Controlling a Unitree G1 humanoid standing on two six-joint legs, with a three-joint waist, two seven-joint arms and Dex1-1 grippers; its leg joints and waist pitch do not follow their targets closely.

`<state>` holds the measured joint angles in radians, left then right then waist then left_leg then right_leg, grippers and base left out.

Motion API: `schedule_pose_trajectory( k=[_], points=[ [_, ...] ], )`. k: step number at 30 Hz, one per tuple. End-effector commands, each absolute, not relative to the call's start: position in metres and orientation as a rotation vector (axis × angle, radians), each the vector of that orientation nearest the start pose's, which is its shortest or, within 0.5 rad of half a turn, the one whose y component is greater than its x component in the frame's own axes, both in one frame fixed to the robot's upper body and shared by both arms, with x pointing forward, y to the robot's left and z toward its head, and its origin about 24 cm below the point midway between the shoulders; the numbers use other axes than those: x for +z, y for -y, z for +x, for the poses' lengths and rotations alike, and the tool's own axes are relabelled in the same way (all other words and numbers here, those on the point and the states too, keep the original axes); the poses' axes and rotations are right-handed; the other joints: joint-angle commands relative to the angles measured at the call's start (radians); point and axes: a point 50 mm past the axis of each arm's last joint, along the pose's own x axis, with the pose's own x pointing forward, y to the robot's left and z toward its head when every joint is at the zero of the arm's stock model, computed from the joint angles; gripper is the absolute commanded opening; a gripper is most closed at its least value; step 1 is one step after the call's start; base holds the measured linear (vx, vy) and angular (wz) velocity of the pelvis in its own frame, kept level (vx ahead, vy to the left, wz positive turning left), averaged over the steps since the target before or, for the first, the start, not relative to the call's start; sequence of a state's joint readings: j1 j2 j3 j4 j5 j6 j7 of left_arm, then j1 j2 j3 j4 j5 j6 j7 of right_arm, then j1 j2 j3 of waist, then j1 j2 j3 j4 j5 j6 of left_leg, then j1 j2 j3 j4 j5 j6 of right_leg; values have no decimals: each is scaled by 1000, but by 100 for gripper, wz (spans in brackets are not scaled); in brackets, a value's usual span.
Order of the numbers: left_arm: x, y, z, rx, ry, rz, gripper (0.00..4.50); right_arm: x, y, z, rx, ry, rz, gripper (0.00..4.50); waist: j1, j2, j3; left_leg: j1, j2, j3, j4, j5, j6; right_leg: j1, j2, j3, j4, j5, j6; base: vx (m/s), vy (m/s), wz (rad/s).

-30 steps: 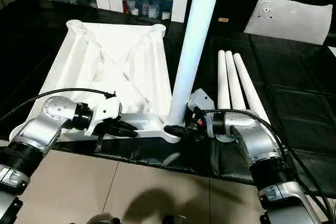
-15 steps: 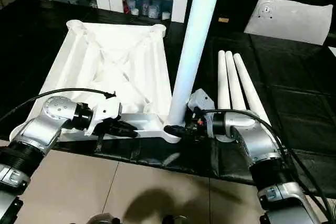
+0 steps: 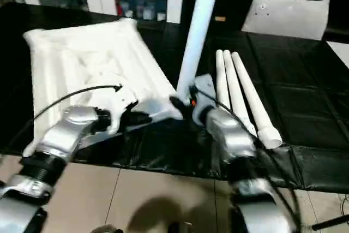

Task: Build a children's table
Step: Rotate leg to tighten

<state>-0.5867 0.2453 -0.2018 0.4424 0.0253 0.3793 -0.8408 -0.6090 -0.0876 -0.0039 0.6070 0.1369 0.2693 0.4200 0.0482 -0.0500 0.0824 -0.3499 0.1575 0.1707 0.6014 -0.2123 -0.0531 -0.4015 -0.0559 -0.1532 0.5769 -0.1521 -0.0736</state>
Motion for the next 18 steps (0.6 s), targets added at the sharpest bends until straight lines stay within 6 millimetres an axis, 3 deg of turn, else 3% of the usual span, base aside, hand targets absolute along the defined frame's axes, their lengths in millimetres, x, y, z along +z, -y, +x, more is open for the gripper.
schedule_pose_trajectory(
  k=[1,4,7,10,13,18],
  points=[
    [102,-74,336,-938,-192,160,0,36,61,337,640,-396,152,269,2,2,-77,-4,87,-33,-63,-8,95,71,-125,88,-68,-282,-101,0,0,0],
    [109,-57,334,-906,-170,122,0,38,47,340,598,-414,183,269,2,2,-81,-2,88,-31,-59,36,121,71,-128,91,-52,-179,-147,0,0,0],
    [110,-54,334,-899,-168,135,0,38,42,341,600,-421,159,269,3,4,-81,-3,84,-29,-58,29,143,72,-127,90,-56,-186,-137,0,0,0],
    [107,-59,335,-882,-182,164,0,39,42,341,612,-407,164,269,3,4,-76,-2,83,-28,-61,-1,137,71,-124,87,-67,-248,-110,0,0,0],
    [106,-63,336,-870,-195,174,0,40,42,341,624,-389,170,339,2,9,-77,2,86,-30,-62,-12,123,70,-124,88,-66,-255,-108,0,0,0],
    [102,-72,339,-851,-206,243,0,43,52,343,622,-360,160,359,-4,7,-77,-1,86,-31,-62,-17,123,72,-126,89,-64,-240,-120,0,0,0]
  ],
)
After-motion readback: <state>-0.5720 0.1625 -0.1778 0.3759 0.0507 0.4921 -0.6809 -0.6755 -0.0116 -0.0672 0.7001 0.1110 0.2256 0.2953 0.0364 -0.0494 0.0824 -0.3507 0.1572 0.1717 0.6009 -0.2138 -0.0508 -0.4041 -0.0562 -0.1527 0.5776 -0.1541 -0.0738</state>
